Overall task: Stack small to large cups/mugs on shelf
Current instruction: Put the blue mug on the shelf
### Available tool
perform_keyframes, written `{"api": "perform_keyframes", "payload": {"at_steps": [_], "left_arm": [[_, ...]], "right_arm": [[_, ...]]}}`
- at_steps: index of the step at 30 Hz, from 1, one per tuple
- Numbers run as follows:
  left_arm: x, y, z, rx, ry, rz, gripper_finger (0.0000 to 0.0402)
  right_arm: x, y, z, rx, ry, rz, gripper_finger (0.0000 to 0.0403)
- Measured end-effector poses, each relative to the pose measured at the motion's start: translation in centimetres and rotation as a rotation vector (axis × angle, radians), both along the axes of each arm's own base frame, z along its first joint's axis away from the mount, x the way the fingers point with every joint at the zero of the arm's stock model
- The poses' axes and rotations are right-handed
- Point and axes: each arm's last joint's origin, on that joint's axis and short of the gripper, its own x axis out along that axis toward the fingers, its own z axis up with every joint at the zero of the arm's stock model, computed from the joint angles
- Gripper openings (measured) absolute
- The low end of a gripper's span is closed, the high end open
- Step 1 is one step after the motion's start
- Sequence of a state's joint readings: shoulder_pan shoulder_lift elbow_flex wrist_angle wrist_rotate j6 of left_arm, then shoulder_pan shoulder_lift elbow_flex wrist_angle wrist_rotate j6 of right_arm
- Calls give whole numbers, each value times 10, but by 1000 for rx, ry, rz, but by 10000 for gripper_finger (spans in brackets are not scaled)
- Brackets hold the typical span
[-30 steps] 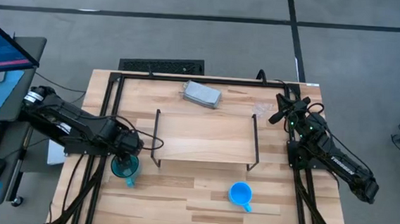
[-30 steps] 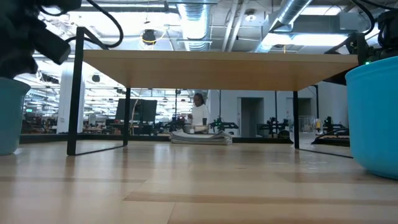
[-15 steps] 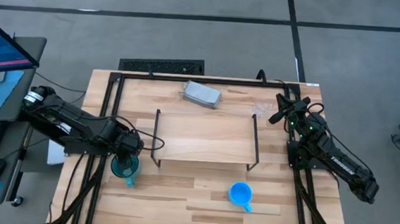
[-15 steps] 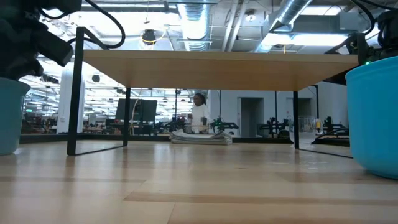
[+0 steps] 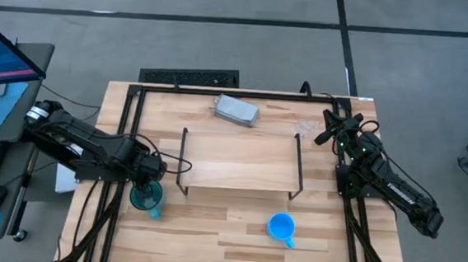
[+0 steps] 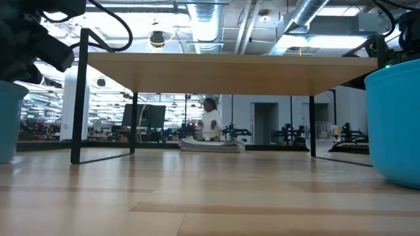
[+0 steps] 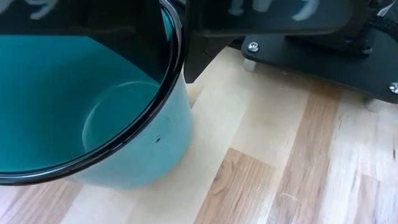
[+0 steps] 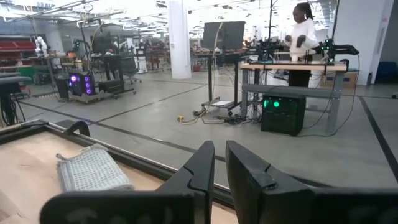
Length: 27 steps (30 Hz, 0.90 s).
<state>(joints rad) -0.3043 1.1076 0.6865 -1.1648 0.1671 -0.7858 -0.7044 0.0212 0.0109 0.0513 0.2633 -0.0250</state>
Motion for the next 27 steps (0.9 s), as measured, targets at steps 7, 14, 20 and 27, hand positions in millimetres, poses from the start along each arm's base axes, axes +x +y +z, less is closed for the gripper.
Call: {"api": "perform_keyframes", "payload": {"at_steps": [7, 14, 20, 27], "left_arm": [[-1, 6, 15, 28, -96, 8, 12], [-7, 11, 22, 57, -164, 2, 9], [-14, 17, 30, 73, -242, 10, 7], [-19, 24, 40, 47, -366, 38, 7]], "right_arm": [[0, 0, 0, 0, 0, 0, 63], [0, 0, 0, 0, 0, 0, 63], [0, 0, 0, 3, -5, 0, 63], [0, 0, 0, 29, -43, 2, 63]]}}
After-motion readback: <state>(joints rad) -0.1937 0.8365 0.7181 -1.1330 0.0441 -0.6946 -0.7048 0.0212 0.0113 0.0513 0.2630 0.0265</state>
